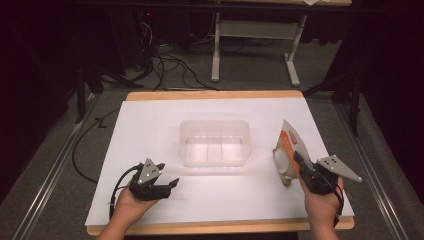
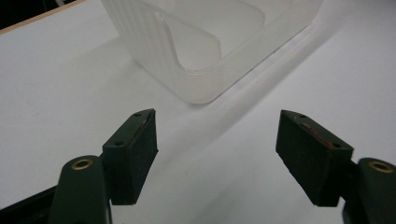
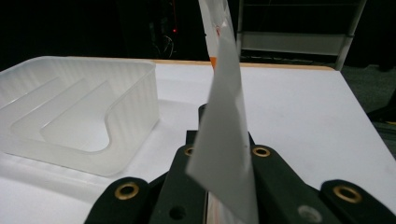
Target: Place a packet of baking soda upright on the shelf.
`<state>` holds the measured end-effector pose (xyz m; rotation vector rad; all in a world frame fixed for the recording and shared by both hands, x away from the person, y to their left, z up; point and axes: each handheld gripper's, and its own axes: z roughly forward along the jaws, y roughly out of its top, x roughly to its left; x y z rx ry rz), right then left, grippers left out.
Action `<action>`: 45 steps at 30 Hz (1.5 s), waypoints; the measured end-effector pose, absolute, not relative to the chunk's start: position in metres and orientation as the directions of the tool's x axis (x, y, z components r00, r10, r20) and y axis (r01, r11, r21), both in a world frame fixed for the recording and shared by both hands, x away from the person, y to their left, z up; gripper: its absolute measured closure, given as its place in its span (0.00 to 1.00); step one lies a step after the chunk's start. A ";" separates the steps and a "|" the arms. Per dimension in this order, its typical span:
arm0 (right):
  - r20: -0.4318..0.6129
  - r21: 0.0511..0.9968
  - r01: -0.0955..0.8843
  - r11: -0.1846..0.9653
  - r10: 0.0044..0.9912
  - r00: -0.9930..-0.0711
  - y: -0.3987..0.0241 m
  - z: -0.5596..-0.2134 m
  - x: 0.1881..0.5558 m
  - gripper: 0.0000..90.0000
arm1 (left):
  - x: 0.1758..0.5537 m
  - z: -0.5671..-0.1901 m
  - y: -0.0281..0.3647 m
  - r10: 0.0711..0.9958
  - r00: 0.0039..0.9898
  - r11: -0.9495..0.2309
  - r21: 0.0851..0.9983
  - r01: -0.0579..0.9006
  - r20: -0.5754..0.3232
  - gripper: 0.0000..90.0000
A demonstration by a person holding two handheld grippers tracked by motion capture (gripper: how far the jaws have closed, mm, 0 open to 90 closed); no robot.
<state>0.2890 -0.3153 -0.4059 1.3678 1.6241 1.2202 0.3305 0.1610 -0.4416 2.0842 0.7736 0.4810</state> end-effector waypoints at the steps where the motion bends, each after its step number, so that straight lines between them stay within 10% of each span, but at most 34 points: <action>1: 0.061 0.942 0.336 0.014 0.975 -0.213 -0.316 -0.406 0.289 1.00 | 0.330 -0.441 0.163 0.678 0.733 -0.451 0.820 0.354 0.057 0.33; 45: 0.099 0.990 0.131 -0.055 0.929 -0.357 -0.262 -0.313 0.307 1.00 | 0.327 -0.438 0.181 0.717 0.697 -0.388 0.837 0.387 0.010 0.33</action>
